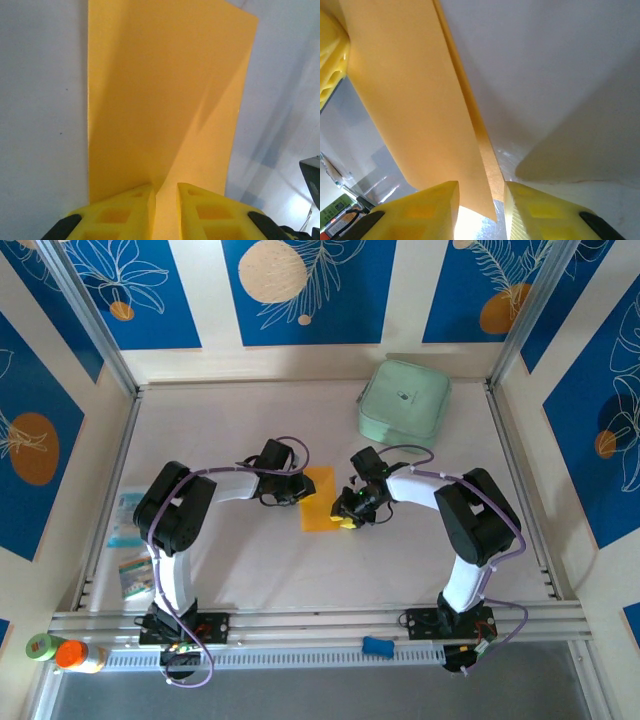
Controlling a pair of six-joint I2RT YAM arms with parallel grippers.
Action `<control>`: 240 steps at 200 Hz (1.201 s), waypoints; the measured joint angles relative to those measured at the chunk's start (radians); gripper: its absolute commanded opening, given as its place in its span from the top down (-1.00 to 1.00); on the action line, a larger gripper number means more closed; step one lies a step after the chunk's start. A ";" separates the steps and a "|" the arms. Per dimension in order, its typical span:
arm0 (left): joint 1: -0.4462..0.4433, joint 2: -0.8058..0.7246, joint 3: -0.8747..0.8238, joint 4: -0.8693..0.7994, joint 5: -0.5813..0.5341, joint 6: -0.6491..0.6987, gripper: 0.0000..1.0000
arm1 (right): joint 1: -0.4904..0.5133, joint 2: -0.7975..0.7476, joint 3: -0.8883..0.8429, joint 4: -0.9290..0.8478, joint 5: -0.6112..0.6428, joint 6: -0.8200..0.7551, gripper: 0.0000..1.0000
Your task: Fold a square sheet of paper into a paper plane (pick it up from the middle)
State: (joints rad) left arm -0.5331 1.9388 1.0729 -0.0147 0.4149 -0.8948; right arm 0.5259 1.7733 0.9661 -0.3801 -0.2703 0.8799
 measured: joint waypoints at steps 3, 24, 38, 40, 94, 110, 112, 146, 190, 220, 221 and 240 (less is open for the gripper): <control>0.000 0.000 0.000 0.000 0.000 0.000 0.58 | 0.001 0.000 0.000 0.000 -0.001 0.000 0.45; 0.000 0.000 0.000 0.000 0.000 -0.006 0.58 | 0.003 0.000 0.000 0.005 -0.009 0.000 0.48; 0.000 0.000 0.000 0.000 0.000 -0.011 0.58 | 0.003 0.000 0.000 0.010 -0.019 0.001 0.51; 0.000 0.000 0.000 0.000 0.000 -0.011 0.58 | 0.003 0.000 0.000 0.011 -0.020 0.001 0.52; 0.000 0.000 0.000 0.001 0.000 -0.017 0.57 | 0.003 0.000 0.000 0.022 -0.041 0.008 0.65; 0.000 0.000 0.000 0.000 0.000 -0.017 0.57 | 0.003 0.000 0.000 0.019 -0.040 0.010 0.69; 0.000 0.000 0.000 0.000 0.000 -0.017 0.57 | 0.003 0.000 0.000 0.018 -0.040 0.011 0.70; 0.000 0.000 0.000 0.000 0.001 -0.017 0.56 | 0.002 0.000 0.000 0.000 -0.032 0.018 0.83; 0.000 -0.024 0.003 -0.024 0.002 0.008 0.49 | -0.003 -0.002 0.000 -0.037 -0.013 0.023 1.00; 0.000 -0.042 0.051 -0.077 -0.039 0.060 0.51 | -0.003 -0.004 0.000 -0.071 0.002 0.022 1.00; 0.000 -0.042 0.054 -0.081 -0.041 0.063 0.51 | -0.003 -0.004 0.000 -0.072 0.002 0.022 1.00; 0.000 -0.042 0.086 -0.108 -0.071 0.094 0.53 | -0.005 -0.011 0.001 -0.087 0.005 0.021 1.00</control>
State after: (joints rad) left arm -0.5331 1.8973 1.1591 -0.1226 0.3435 -0.8009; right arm 0.5213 1.7622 0.9672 -0.4675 -0.2653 0.9012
